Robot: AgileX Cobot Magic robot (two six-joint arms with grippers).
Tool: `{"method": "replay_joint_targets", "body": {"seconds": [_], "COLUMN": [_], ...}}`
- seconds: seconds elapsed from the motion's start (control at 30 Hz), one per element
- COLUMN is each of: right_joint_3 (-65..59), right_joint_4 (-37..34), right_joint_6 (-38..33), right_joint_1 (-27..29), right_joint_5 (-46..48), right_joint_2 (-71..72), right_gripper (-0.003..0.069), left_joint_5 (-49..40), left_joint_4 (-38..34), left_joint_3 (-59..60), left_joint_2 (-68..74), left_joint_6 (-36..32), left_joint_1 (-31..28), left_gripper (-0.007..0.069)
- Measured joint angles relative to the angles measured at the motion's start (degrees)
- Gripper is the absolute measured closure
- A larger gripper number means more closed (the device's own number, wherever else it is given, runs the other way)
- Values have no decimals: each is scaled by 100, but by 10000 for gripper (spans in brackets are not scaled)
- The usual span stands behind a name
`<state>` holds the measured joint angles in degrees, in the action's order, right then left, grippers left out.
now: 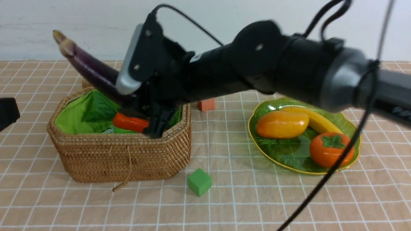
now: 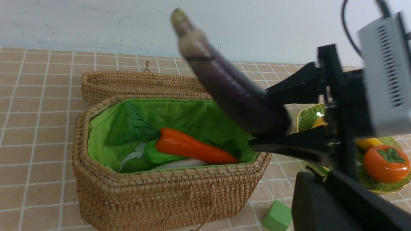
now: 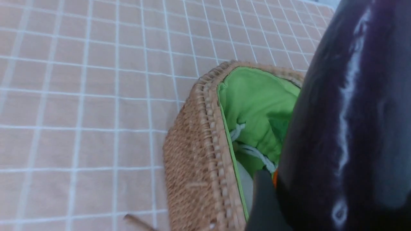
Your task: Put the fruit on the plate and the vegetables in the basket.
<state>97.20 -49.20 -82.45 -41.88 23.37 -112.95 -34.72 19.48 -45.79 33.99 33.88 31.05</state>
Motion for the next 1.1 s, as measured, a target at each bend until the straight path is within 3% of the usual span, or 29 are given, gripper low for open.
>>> {"method": "replay_joint_targets", "body": {"seconds": [0.13,0.33,0.5,0.57,0.6,0.63,0.67,0.77,0.83,0.97,1.1], "right_joint_3": [29,51,68,80,82,95,103,109,70,-601,-1768], "right_joint_4": [40,302,1107,1910,1982,2684,2950,3667,3862,4165,4218], "right_joint_6": [27,386,1465,2814,2930,3967,4501,5665,6124,7354,8245], "right_joint_1": [-43,-38,44,216,250,396,457,650,727,809,814], "right_joint_5": [-500,-494,554,1716,1817,2757,3285,4435,4693,4792,4830], "right_joint_2": [-357,-98,750,1396,1445,1857,2054,2417,2583,3200,4126], "right_gripper": [216,-1,7,60,71,120,153,258,314,496,608], "left_joint_5": [-363,-468,-346,-241,-204,-33,78,534,856,1721,2310], "left_joint_4": [0,-109,-594,-1097,-1183,-1580,-1812,-2469,-2870,-3680,-4013], "left_joint_3": [0,0,0,0,6,60,134,509,858,1922,2623], "left_joint_2": [0,0,0,-38,-66,-207,-330,-736,-1045,-1936,-2518], "left_joint_6": [0,-420,-1048,-1542,-1641,-2138,-2366,-3004,-3388,-4031,-4235], "left_joint_1": [0,0,0,0,0,0,0,0,0,0,0], "left_gripper": [575,575,575,575,575,575,575,575,575,575,574]}}
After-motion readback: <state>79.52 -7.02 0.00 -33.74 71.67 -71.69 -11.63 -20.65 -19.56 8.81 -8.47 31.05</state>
